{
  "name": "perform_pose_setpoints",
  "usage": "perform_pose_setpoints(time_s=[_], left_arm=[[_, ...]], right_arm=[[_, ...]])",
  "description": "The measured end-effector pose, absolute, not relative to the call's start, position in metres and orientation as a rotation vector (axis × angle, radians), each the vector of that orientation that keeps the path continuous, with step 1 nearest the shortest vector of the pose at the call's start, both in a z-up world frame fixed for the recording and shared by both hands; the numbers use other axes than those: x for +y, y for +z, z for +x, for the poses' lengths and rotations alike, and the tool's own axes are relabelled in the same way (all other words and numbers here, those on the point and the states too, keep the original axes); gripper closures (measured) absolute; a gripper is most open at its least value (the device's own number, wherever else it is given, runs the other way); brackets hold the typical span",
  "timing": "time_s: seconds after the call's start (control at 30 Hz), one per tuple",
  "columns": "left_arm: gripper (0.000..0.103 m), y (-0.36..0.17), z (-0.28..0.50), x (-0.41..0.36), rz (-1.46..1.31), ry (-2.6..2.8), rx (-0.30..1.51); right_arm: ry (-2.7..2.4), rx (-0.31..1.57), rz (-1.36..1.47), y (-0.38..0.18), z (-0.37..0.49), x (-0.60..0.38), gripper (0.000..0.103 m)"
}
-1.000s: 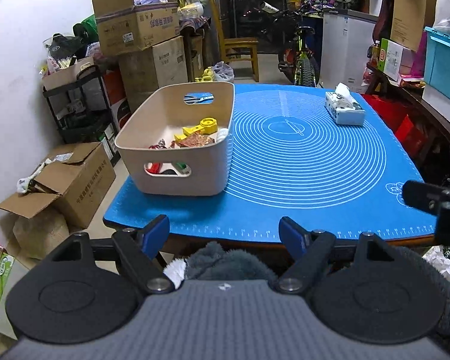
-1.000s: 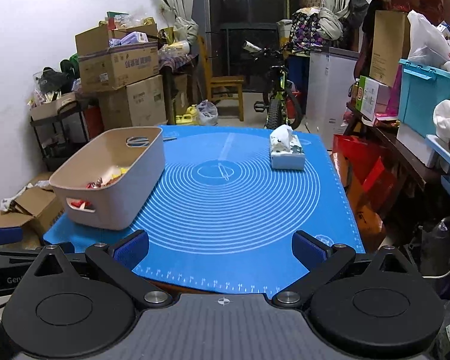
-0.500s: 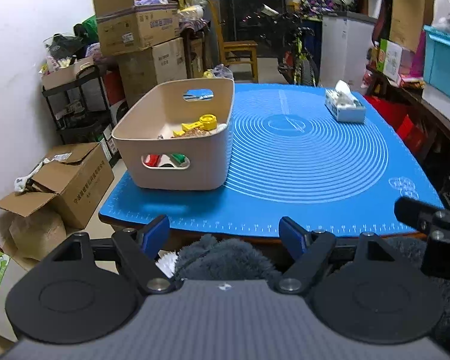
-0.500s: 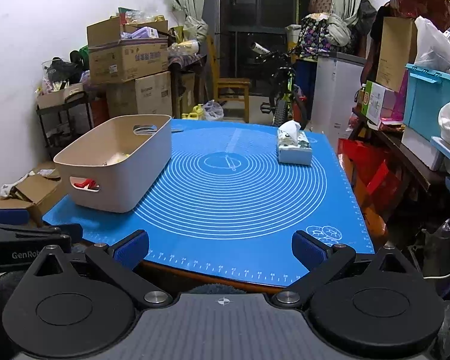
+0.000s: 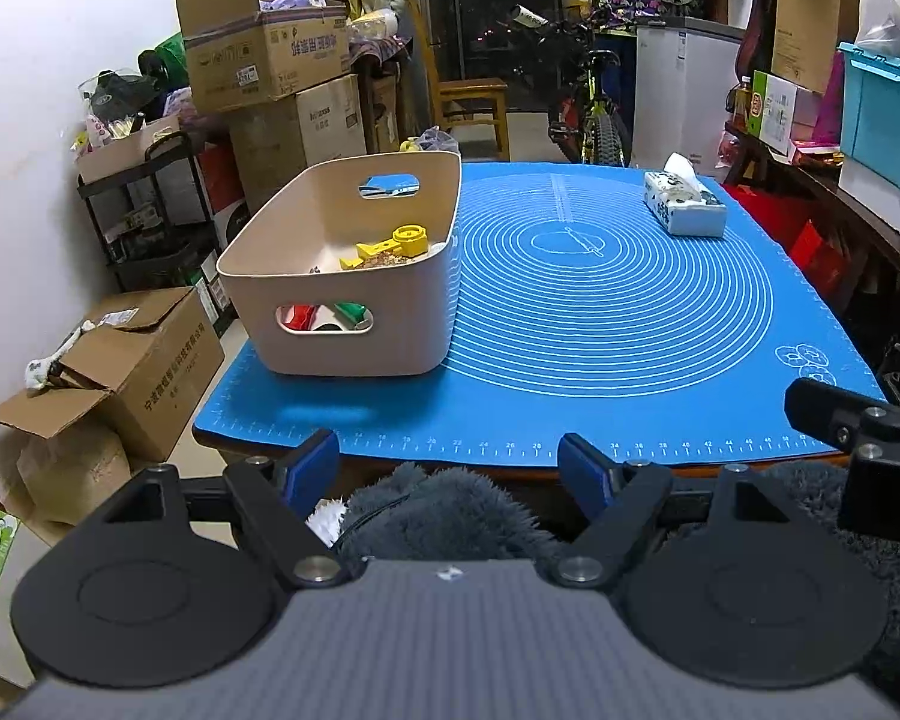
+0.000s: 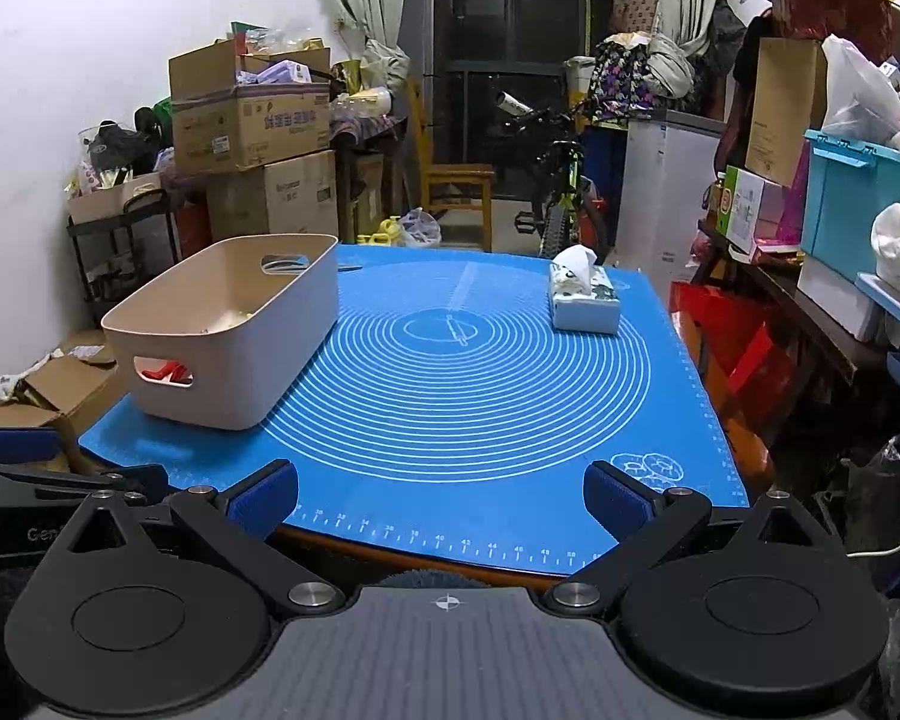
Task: Organize rigid objects
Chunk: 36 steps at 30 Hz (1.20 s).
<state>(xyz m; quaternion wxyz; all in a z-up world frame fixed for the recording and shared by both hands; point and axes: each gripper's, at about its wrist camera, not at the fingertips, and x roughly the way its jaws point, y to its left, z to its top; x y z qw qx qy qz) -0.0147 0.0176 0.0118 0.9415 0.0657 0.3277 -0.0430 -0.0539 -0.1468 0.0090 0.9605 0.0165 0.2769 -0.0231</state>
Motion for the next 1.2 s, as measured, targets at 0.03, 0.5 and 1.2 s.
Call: perform_pose_setpoints(time_s=[0.03, 0.5, 1.2], left_arm=[[0.022, 0.0117, -0.0142, 0.0176, 0.136, -0.085, 0.672], [0.022, 0.0116, -0.0127, 0.0173, 0.135, -0.084, 0.671], [0.022, 0.0121, -0.0117, 0.0166, 0.133, -0.089, 0.668]], right_arm=[[-0.047, 0.563, 0.036, 0.0088, -0.0536, -0.1473, 0.002], [-0.058, 0.57, 0.051, 0.0081, -0.0506, -0.149, 0.002], [-0.057, 0.571, 0.051, 0.0087, -0.0504, -0.1494, 0.002]])
